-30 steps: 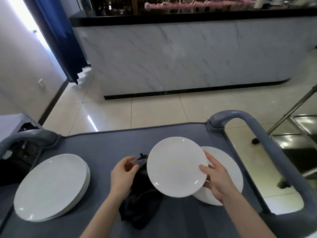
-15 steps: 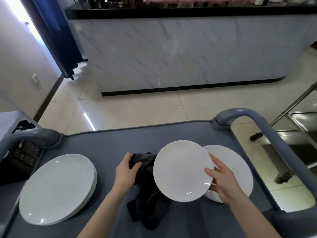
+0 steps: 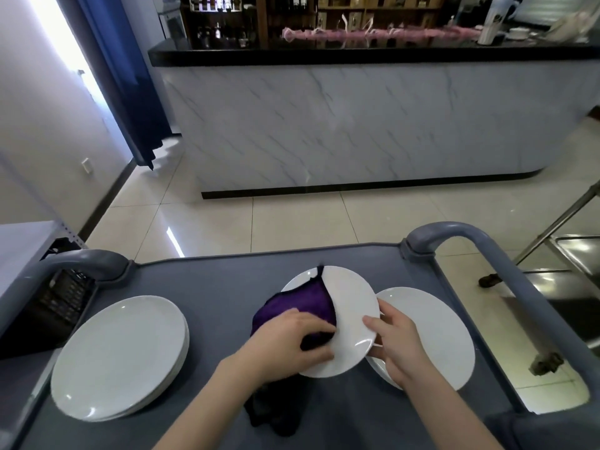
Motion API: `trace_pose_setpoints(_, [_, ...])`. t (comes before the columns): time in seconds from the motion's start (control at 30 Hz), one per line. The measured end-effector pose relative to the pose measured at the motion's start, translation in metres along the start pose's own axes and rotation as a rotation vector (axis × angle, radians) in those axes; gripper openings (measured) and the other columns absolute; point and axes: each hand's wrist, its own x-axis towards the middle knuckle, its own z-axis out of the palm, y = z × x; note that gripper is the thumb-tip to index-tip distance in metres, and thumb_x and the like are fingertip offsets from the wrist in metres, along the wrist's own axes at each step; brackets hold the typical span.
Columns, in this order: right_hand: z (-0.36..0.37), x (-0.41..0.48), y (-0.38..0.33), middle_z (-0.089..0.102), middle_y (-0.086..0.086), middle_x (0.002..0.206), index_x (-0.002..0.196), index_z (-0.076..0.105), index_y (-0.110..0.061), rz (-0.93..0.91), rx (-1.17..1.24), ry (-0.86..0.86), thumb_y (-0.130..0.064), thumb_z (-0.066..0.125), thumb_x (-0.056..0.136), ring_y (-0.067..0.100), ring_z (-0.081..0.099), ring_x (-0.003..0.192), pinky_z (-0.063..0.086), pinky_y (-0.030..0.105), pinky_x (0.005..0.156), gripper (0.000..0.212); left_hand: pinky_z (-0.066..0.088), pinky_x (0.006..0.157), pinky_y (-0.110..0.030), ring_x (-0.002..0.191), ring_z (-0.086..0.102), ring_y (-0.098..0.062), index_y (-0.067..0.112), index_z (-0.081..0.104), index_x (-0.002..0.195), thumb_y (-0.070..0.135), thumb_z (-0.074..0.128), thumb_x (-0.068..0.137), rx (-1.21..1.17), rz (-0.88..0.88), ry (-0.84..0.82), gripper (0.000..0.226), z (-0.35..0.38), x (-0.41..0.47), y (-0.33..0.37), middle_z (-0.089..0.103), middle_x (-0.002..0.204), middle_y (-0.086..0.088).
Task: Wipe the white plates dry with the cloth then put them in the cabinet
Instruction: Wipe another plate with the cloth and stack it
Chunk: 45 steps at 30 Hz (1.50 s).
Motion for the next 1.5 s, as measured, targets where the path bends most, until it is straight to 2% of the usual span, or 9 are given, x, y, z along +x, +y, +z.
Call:
trace_pose_setpoints(0.1, [-0.002,-0.003,0.000,0.076,0.007,0.089,0.100,0.074,-0.021,0.003,0.022,0.006,0.005,0.053,0.093,0.021,0.069,0.068,0.055,0.034,0.056,0.034,0.042,0.095,-0.019,0.105,0.055,0.011,0.036,0.064,0.123,0.033,0.053,0.097,-0.304,-0.126,0.110,0.028,0.007,-0.008,0.001,0.062,0.115,0.031])
trace_pose_setpoints(0.2, [-0.005,-0.006,-0.001,0.076,0.007,0.090,0.098,0.074,-0.024,0.005,0.046,0.007,0.006,0.053,0.093,0.020,0.068,0.066,0.055,0.034,0.055,0.037,0.044,0.102,-0.027,0.116,0.053,0.003,0.030,0.065,0.124,0.013,0.060,0.093,-0.153,-0.190,0.486,0.035,0.009,-0.015,-0.019,0.058,0.121,0.028])
trace_pose_setpoints(0.27, [-0.004,-0.009,-0.002,0.076,0.008,0.091,0.101,0.074,-0.024,-0.003,0.044,-0.014,0.006,0.052,0.093,0.022,0.067,0.068,0.055,0.035,0.057,0.037,0.019,0.120,-0.031,0.147,0.018,-0.004,0.036,0.042,0.146,0.033,0.062,0.093,0.004,-0.187,0.386,0.056,0.011,-0.016,-0.024,0.031,0.151,0.025])
trace_pose_setpoints(0.33, [-0.001,-0.013,-0.004,0.075,0.009,0.093,0.103,0.074,-0.023,-0.020,0.050,-0.031,0.005,0.053,0.093,0.023,0.067,0.072,0.055,0.036,0.059,0.037,-0.005,0.122,-0.035,0.148,-0.014,-0.002,0.048,0.010,0.152,0.051,0.044,0.098,0.121,-0.185,0.121,0.064,0.020,-0.013,-0.021,-0.002,0.158,0.029])
trace_pose_setpoints(0.43, [0.004,-0.016,-0.009,0.076,0.008,0.095,0.103,0.074,-0.024,-0.056,0.070,-0.039,0.005,0.052,0.094,0.022,0.069,0.075,0.057,0.037,0.060,0.038,-0.014,0.120,-0.038,0.146,-0.022,-0.001,0.049,-0.005,0.151,0.048,0.026,0.102,0.204,-0.161,0.032,0.058,0.037,-0.014,-0.007,-0.019,0.156,0.030])
trace_pose_setpoints(0.77, [0.007,-0.025,-0.023,0.076,0.004,0.099,0.110,0.073,-0.032,-0.076,0.057,-0.056,-0.005,0.052,0.098,0.017,0.071,0.081,0.056,0.032,0.065,0.036,-0.017,0.118,-0.033,0.141,-0.028,0.006,0.048,-0.015,0.148,0.036,0.021,0.103,0.146,0.005,0.059,0.059,0.050,0.004,0.042,-0.026,0.153,0.033])
trace_pose_setpoints(1.07, [0.004,-0.038,-0.020,0.075,0.008,0.108,0.118,0.071,-0.025,-0.088,0.075,-0.158,0.004,0.053,0.094,0.021,0.071,0.087,0.056,0.032,0.064,0.042,-0.012,0.121,-0.043,0.145,-0.028,-0.004,0.049,-0.021,0.144,0.048,0.026,0.102,0.165,-0.163,0.172,0.063,0.013,0.048,0.001,-0.029,0.156,0.023])
trace_pose_setpoints(1.3, [-0.009,-0.028,-0.041,0.076,0.000,0.099,0.102,0.075,-0.035,-0.187,0.178,0.002,0.005,0.055,0.092,0.019,0.073,0.076,0.058,0.035,0.060,0.046,0.000,0.124,-0.038,0.147,-0.023,-0.005,0.040,-0.001,0.151,0.035,0.035,0.103,-0.055,-0.192,0.271,0.060,0.029,0.000,-0.010,-0.015,0.160,0.022])
trace_pose_setpoints(1.5, [0.011,-0.034,-0.032,0.075,0.008,0.106,0.109,0.074,-0.029,-0.144,0.164,-0.098,0.005,0.052,0.094,0.021,0.073,0.086,0.058,0.034,0.064,0.044,-0.014,0.120,-0.045,0.148,-0.015,0.000,0.039,0.000,0.154,0.039,0.011,0.097,0.132,-0.055,0.276,0.058,0.048,-0.003,0.039,-0.009,0.162,0.022])
